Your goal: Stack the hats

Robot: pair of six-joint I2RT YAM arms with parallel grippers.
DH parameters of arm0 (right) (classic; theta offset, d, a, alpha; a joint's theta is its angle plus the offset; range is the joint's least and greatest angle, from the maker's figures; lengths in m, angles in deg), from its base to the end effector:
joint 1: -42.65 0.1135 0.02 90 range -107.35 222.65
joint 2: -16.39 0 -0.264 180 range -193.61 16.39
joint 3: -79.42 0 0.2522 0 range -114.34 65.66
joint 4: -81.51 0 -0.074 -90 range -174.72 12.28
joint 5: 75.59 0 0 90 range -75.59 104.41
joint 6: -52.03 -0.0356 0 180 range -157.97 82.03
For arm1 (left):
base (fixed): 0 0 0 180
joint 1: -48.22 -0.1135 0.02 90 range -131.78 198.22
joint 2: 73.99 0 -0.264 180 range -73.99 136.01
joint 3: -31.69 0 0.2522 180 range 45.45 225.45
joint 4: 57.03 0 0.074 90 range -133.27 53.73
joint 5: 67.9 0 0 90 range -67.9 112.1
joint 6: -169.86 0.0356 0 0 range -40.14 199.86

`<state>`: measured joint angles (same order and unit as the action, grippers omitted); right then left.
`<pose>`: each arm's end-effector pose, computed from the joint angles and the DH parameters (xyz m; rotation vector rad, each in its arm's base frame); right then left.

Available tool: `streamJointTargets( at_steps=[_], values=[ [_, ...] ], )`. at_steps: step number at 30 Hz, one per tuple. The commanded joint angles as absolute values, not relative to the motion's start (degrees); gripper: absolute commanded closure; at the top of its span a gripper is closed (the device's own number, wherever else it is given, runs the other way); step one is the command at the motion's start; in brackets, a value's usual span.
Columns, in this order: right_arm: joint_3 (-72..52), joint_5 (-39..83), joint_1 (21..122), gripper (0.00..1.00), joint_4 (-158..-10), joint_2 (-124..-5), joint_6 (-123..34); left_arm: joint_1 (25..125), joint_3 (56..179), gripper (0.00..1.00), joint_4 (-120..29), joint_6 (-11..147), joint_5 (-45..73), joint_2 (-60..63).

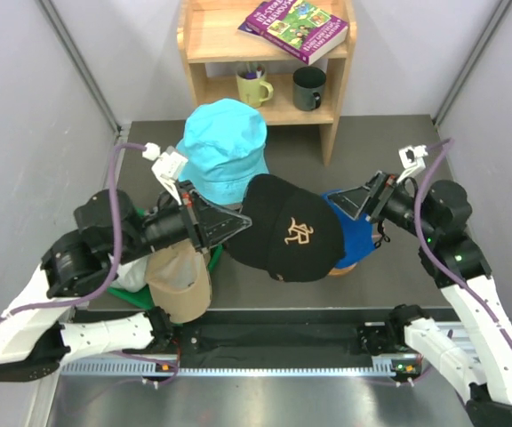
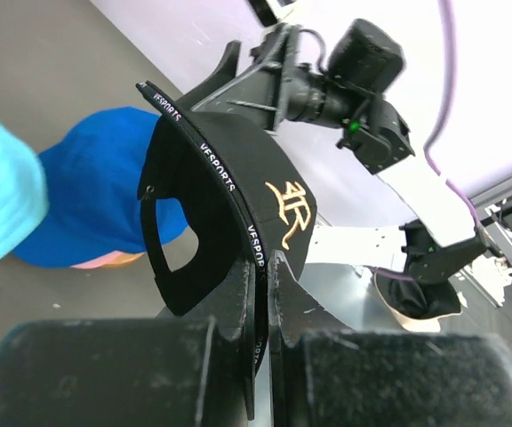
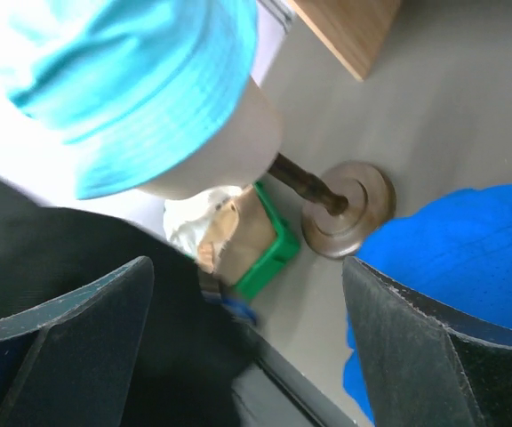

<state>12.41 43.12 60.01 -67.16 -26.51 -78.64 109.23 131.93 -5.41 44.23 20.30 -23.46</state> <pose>0.1488 0.0644 0.3830 -0.0336 1.8256 1.1600 0.0595 -0.1097 0.5060 0.4160 1.7247 -1.3000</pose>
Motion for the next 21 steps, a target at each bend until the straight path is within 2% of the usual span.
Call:
streamJointTargets(
  at_steps=[1,6,9,14,18,20,21],
  values=[
    [11.17,41.66,60.75,0.13,-67.69,-21.85,-79.46,109.21,126.16,1.00,-20.47,41.90,19.37,-24.59],
    [13.01,39.74,60.67,0.12,-66.01,-15.89,-81.21,109.21,121.91,1.00,-32.28,42.07,21.58,-23.28],
    [12.32,35.53,60.67,0.12,-64.60,-12.72,-81.91,109.21,124.37,1.00,-33.51,44.79,26.48,-19.94],
    [8.72,27.79,60.67,0.11,-58.65,-10.07,-79.90,109.21,128.06,1.00,-36.68,49.36,27.81,-15.29],
    [5.46,15.06,60.75,0.06,-53.97,-7.27,-78.14,109.30,131.05,1.00,-36.51,51.82,28.95,-13.69],
    [5.54,14.85,60.75,0.06,-54.92,-6.47,-77.17,109.30,132.02,1.00,-36.42,52.70,29.83,-13.43],
    [5.89,16.85,60.75,0.10,-55.36,-6.81,-77.00,109.30,132.11,1.00,-36.50,52.97,30.01,-13.34]
  ],
)
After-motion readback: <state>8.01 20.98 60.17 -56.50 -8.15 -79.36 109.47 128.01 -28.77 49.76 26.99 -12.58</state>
